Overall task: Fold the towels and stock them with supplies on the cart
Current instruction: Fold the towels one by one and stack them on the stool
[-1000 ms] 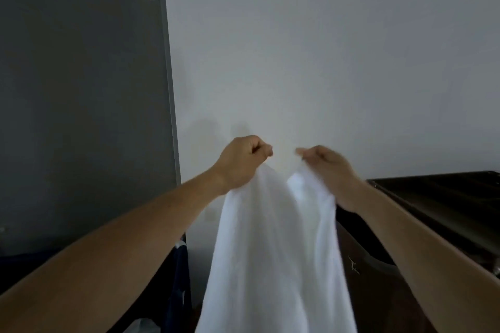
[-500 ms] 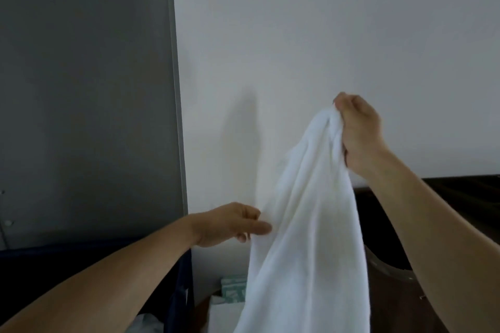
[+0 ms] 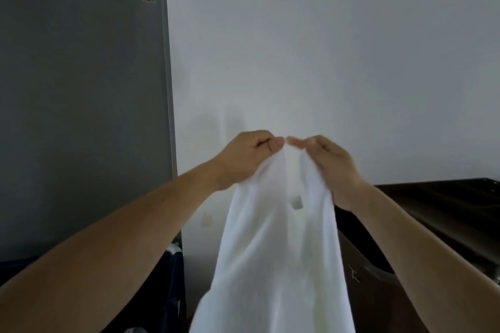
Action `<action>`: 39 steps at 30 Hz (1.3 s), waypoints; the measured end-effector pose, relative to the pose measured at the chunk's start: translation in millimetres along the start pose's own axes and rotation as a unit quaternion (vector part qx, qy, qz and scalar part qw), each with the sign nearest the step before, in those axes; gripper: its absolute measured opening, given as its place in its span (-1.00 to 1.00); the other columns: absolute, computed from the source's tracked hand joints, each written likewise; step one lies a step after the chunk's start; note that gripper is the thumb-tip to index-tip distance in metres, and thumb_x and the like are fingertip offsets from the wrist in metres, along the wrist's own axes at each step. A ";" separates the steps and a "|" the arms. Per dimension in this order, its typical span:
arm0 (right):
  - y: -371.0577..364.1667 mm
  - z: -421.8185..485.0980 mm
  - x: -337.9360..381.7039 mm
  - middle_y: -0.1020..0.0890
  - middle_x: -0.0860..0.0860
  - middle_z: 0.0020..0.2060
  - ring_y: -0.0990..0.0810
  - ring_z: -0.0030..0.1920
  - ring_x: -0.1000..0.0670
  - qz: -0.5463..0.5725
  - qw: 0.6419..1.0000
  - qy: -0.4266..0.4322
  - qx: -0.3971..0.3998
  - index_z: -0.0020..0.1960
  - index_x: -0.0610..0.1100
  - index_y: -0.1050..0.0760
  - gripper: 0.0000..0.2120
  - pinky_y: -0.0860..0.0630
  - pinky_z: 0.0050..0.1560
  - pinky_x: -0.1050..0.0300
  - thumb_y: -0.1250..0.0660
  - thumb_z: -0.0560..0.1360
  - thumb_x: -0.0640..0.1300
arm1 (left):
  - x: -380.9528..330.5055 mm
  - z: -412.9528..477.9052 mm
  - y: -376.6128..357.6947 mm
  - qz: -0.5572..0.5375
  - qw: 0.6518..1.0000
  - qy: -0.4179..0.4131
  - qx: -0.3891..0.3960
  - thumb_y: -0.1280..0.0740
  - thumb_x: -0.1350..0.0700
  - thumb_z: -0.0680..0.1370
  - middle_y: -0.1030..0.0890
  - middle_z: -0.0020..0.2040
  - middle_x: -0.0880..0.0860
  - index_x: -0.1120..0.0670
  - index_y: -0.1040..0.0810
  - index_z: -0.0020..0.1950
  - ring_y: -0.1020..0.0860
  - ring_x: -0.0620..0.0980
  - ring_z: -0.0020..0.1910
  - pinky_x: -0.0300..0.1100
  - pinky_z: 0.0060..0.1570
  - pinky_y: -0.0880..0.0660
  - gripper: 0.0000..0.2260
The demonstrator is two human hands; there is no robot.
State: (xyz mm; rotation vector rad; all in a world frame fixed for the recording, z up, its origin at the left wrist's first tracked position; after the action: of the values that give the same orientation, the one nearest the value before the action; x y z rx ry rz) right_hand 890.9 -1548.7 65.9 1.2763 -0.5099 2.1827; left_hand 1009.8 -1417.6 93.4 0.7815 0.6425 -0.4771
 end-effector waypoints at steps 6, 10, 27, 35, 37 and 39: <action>-22.3 -12.5 -32.5 -0.61 0.10 -0.34 -0.57 -0.28 0.09 -0.129 0.981 -0.107 0.101 -0.21 -0.02 -0.54 -0.78 -0.54 -0.13 0.07 -0.32 0.59 -0.01 | 42.5 -26.5 -14.0 -0.073 0.991 0.095 0.061 -0.38 -0.10 0.57 -0.56 -0.33 -0.10 -0.06 -0.61 -0.32 -0.51 -0.15 -0.34 -0.27 -0.31 -0.46 -0.73; -27.7 -1.7 -18.1 -0.56 0.11 -0.27 -0.49 -0.23 0.06 -0.196 0.979 -0.036 0.034 -0.17 -0.07 -0.50 -0.69 -0.46 -0.12 0.05 -0.27 0.41 0.18 | 66.8 -42.3 -12.8 -0.103 0.983 0.147 0.036 -0.39 -0.07 0.57 -0.53 -0.38 -0.07 -0.06 -0.56 -0.37 -0.49 -0.11 -0.43 -0.25 -0.43 -0.41 -0.69; -27.2 33.9 22.2 -0.44 0.19 -0.55 -0.40 -0.47 0.16 -0.093 0.990 0.037 -0.102 -0.27 -0.08 -0.46 -0.70 -0.35 -0.29 0.17 -0.28 0.62 -0.03 | 90.9 -72.4 -10.4 -0.174 0.947 0.210 0.168 -0.41 0.01 0.54 -0.63 0.24 0.18 0.27 -0.57 0.28 -0.58 0.18 0.25 0.10 0.36 -0.43 -0.58; 48.0 52.5 71.8 -0.35 0.03 -0.40 -0.34 -0.38 0.06 0.008 0.948 0.087 -0.306 -0.31 -0.05 -0.31 -0.67 -0.31 -0.31 0.13 -0.22 0.62 -0.08 | 80.0 -66.5 42.2 -0.105 0.965 0.190 0.145 -0.37 -0.01 0.53 -0.65 0.17 0.23 0.33 -0.58 0.20 -0.60 0.18 0.20 0.05 0.35 -0.44 -0.57; 52.6 50.5 61.2 -0.36 0.02 -0.40 -0.34 -0.39 0.05 -0.033 0.958 0.064 -0.279 -0.31 -0.05 -0.32 -0.67 -0.31 -0.30 0.12 -0.23 0.62 -0.09 | 64.2 -52.0 46.6 -0.238 0.955 0.164 0.069 -0.33 -0.02 0.56 -0.65 0.14 0.22 0.28 -0.57 0.19 -0.63 0.15 0.12 0.00 0.22 -0.55 -0.62; 47.3 45.7 42.1 -0.41 -0.03 -0.38 -0.37 -0.38 0.01 -0.149 0.971 0.011 -0.184 -0.27 -0.07 -0.39 -0.70 -0.32 -0.28 0.10 -0.25 0.63 -0.06 | 45.8 -31.9 51.4 -0.297 0.946 0.129 -0.029 -0.32 -0.09 0.60 -0.64 0.01 0.20 0.26 -0.54 0.09 -0.63 0.17 -0.02 0.06 0.06 -0.60 -0.62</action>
State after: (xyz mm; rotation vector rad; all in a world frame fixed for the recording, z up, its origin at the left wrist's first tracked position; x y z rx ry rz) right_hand 875.0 -1600.1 122.4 1.0490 -0.6357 1.7531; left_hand 1062.6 -1368.4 70.0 0.5876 1.1425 -0.9092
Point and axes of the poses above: each hand's wrist, its own z-axis towards the middle knuckle, its own y-axis out of the back of the hand, x = y × z, the point moved 4 cm from there along z, towards the middle knuckle
